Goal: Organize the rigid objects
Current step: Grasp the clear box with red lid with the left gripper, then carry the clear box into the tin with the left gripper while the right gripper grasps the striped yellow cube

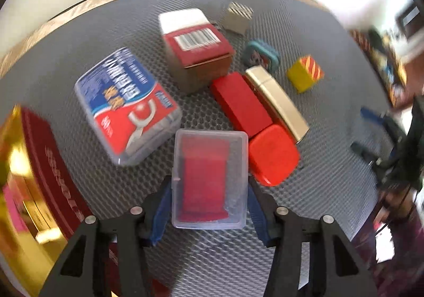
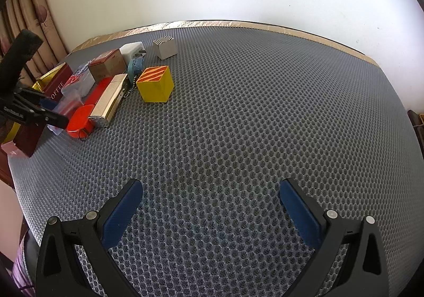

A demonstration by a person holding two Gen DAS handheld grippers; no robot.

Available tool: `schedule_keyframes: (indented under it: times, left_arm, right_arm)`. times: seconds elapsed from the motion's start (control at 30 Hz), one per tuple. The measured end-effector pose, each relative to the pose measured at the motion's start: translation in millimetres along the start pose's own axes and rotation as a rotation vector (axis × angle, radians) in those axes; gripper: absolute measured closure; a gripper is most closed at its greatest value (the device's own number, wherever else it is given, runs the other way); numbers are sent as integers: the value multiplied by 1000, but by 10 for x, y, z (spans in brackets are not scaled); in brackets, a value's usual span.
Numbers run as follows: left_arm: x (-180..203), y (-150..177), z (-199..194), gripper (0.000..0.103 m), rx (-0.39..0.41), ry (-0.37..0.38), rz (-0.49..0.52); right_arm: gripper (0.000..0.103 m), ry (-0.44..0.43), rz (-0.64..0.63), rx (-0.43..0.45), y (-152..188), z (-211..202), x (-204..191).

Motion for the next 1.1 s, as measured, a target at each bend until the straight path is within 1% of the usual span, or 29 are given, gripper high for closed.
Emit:
schedule_keyframes:
  times: [0.1,0.13,0.2,0.23,0.3,0.33,0.4,0.47,0.5,0.53,0.57,0.6,0.63,0.67,0.7,0.77,0.83,0.93,0.97,1.0,1.03,1.07,1.1]
  left_arm:
    - [6,247,-107,49,60,-14,-107]
    - [21,359,-154,49,86,-1,-152]
    - [97,526,-247,49,130,13,-195]
    - [176,618,-305,49,164,22,-210]
    - [276,755,-346,49,193,47,-227]
    - [257,767,-316,49,197,62,-233]
    - [325,906,-321,49,210,98,-254]
    - [372,979,-339,49,224,121,-259]
    - [398,1027,-363,49,232,123,-263]
    - [461,979,-318,49,231,127,-262]
    - [479,1001,-335,49,231,134,-261]
    - [472,1004,-352,49,238,138,-265]
    - [568,964,-389,49,254,138,-274]
    - [594,936,-438,49,263,142,-275]
    - [582,953,-503,49,272,148,-276]
    - [540,977,-669,49,304,145,-291]
    - [433,994,-849,49,320,147,-296]
    - [309,1070,-1076,49,346,128,-326]
    - [255,1083,-1124,49,354,117,-333]
    - [213,1086,-1154,49,364,104,-344]
    - [152,1145,-1245,49,373,92,-359]
    - [82,1183,-1291,49,379,83,-373]
    - [20,1203,-1323,49,382,74,-385]
  right_arm:
    - [0,1,-1,0,9,3,-3]
    - [0,1,0,0,7,1,-12]
    - [0,2,3,2,12,-3,-9]
    - [0,3,3,2,11,-2,-7]
    - [0,7,1,4,10,-11,-4]
    - [1,13,1,10,6,-25,-3]
    - [1,17,12,25,-31,-54,17]
    - [2,-16,35,36,-121,-71,21]
    - [4,-31,46,40,-172,-67,8]
    - [6,-39,52,43,-215,-62,-5]
    - [9,-54,58,44,-279,-45,-38]
    - [13,-70,61,43,-342,-24,-84]
    - [17,-83,61,43,-418,1,-145]
    - [24,-90,57,44,-485,22,-209]
    - [27,-94,49,48,-558,39,-281]
    - [27,-90,28,58,-687,80,-415]
    - [27,-84,22,59,-777,131,-501]
    - [29,-72,18,48,-857,222,-546]
    - [34,-59,15,46,-874,255,-548]
    - [40,-43,12,41,-888,295,-546]
    - [44,-39,10,33,-894,324,-550]
    - [52,-39,9,18,-897,372,-551]
    - [56,-33,8,4,-897,424,-555]
Point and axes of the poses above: each gripper's, at about its wrist camera, not at the fingertips, and z roughly the way its jaws point, x to its right, y to its underside, the point moved 5 cm from there along z, roughly the way its jaws point, and after that the axes turned 6 degrees about y, right-handed, at the moved point
